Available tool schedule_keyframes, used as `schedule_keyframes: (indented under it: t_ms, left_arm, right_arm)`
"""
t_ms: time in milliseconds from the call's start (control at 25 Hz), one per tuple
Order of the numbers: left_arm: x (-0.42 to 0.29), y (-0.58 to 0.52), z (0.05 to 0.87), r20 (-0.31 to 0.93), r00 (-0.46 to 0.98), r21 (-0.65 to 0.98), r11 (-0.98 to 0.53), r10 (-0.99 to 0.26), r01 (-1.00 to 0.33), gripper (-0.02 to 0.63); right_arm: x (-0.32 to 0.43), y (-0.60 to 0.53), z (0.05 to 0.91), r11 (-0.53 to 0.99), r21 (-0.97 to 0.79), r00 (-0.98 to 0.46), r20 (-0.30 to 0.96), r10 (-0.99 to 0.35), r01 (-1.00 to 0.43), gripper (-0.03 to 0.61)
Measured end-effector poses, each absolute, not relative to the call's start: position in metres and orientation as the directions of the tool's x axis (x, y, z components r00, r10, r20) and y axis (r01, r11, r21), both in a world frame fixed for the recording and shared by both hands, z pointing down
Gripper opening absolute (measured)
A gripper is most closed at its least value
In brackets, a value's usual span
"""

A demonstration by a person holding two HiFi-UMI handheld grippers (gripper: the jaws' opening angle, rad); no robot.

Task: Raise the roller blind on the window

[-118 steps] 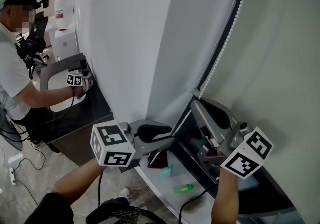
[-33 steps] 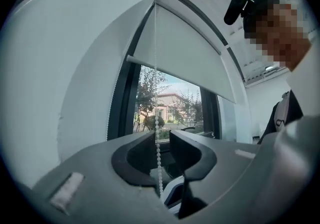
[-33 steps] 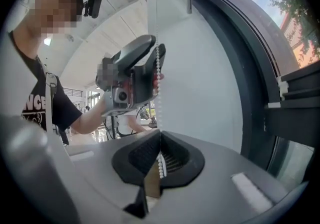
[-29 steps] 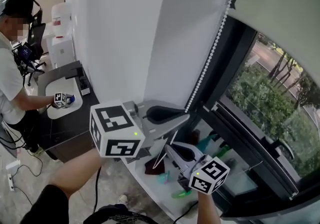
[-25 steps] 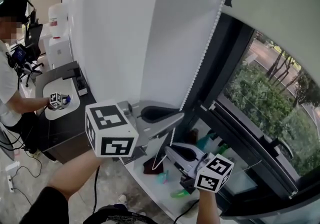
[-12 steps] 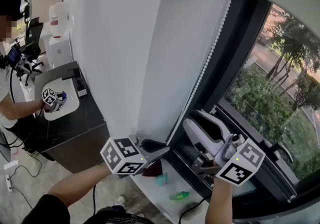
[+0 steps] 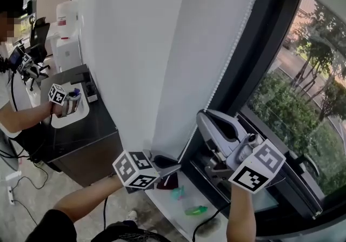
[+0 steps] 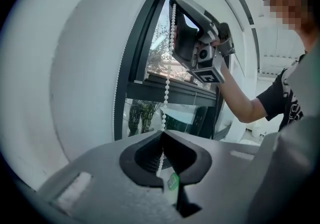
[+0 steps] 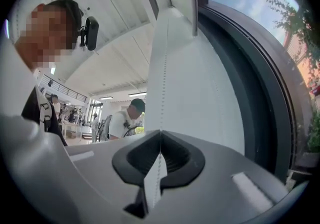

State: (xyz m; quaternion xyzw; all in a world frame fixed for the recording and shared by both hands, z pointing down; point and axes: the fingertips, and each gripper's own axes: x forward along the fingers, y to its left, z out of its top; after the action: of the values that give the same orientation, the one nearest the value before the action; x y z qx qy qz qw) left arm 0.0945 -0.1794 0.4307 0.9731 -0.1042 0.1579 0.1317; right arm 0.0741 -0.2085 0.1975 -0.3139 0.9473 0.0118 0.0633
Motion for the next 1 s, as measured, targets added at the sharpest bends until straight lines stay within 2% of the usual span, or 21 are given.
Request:
schedule_keyframes:
  t_ms: [160,240,360,480,760,1000]
  left_arm:
    - [0.087,-0.170,0.413,0.345,0.917,0.059,-0.971,-0.200,-0.234,0.017]
    - [0.081,-0.168,0.378,0.246,0.942,0.051,-0.967,-0.229,-0.249,0.050]
    - [0.070,-0.177,0.308,0.055,0.964,0.123,-0.956,-0.260,-0.265,0.070]
    - [0.067,-0.187,0.254,-0.049,0.956,0.124,-0.952,-0.288,-0.280,0.078]
    - [0.087,-0.194,0.199,-0.096,0.943,0.044,-0.948,-0.318,-0.315,0.098]
    - [0.094,-0.193,0.196,-0.104,0.945,-0.001,-0.950,-0.310,-0.312,0.067]
  right_arm:
    - [0.079,-0.207,0.203,0.819,-0.068,-0.810,-0.123,-0.574,-0.570,0.006]
    - [0.079,-0.202,0.214,0.814,-0.046,-0.809,-0.092,-0.580,-0.578,0.006]
    - [0.078,-0.196,0.244,0.818,-0.072,-0.818,-0.041,-0.574,-0.570,0.006]
    - [0.080,-0.191,0.277,0.812,-0.097,-0.816,0.012,-0.578,-0.576,0.006]
    - [0.072,-0.179,0.391,0.799,-0.078,-0.782,0.282,-0.556,-0.596,0.006]
    - [0.074,-0.170,0.428,0.780,-0.127,-0.768,0.328,-0.550,-0.613,0.006]
